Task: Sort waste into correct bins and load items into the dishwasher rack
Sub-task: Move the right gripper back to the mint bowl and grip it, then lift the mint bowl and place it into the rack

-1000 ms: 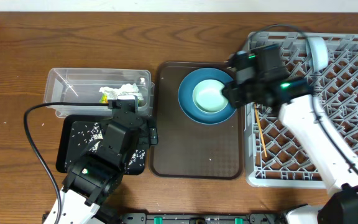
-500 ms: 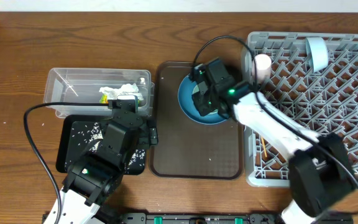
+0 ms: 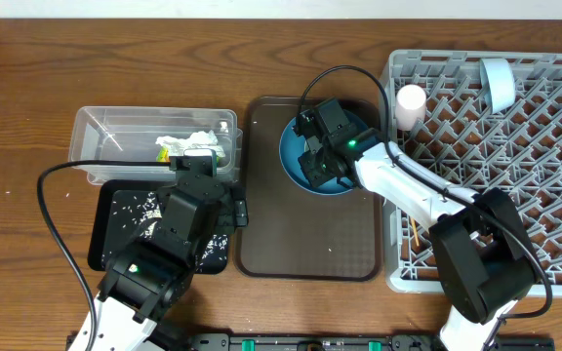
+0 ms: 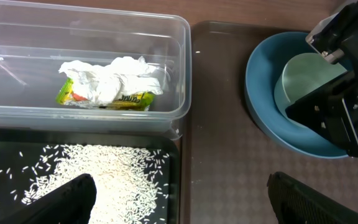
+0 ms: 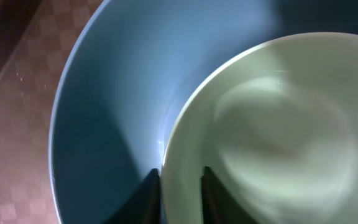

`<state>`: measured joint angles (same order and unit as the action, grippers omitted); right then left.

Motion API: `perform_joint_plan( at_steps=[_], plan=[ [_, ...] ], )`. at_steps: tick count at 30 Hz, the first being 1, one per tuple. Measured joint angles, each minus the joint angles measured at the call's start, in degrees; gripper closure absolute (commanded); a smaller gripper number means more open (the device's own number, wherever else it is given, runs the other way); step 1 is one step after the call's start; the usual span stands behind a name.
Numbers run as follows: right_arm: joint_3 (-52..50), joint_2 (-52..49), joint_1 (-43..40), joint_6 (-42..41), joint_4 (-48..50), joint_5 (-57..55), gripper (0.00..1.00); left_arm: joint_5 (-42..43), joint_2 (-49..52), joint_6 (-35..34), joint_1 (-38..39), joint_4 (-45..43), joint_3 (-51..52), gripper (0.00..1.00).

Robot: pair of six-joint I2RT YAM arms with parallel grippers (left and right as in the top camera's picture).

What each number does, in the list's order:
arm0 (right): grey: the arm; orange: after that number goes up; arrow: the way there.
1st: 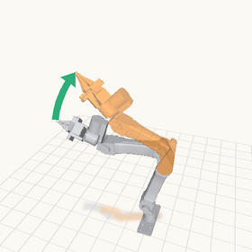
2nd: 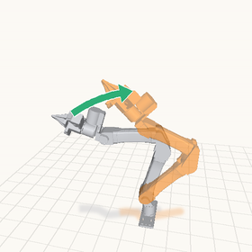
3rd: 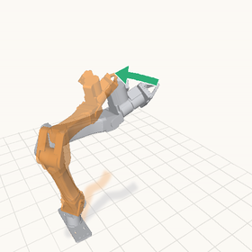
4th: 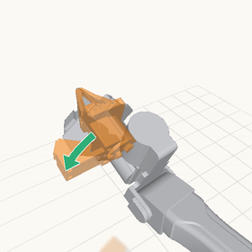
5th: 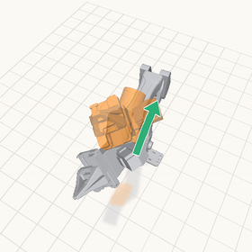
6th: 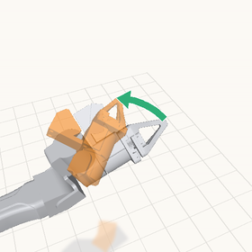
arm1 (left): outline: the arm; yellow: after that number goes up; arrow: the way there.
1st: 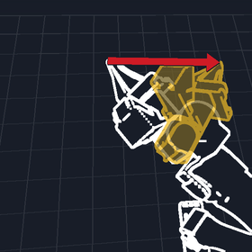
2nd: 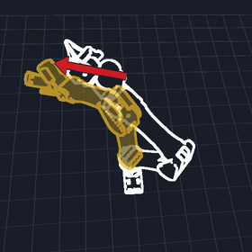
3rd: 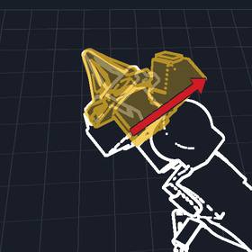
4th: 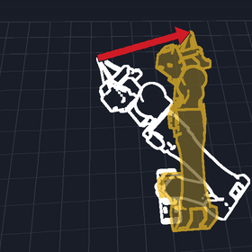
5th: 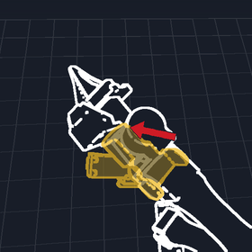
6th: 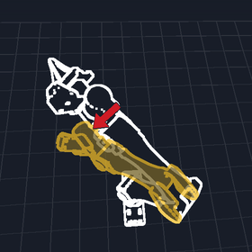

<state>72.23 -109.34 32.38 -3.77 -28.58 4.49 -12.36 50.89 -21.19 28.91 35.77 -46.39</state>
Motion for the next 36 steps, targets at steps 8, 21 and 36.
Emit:
perform_joint_plan(
  at_steps=[8,21,36],
  plan=[
    [0.0,1.6,0.0,-0.2,0.1,-0.5,0.99,0.0,0.0,0.0,0.0,0.0,0.0,0.09],
    [0.0,20.7,-1.9,-1.3,-0.3,5.9,0.99,0.0,0.0,0.0,0.0,0.0,0.0,0.09],
    [0.0,24.3,-38.4,2.0,0.2,49.0,0.99,0.0,0.0,0.0,0.0,0.0,0.0,0.09]
  ],
)
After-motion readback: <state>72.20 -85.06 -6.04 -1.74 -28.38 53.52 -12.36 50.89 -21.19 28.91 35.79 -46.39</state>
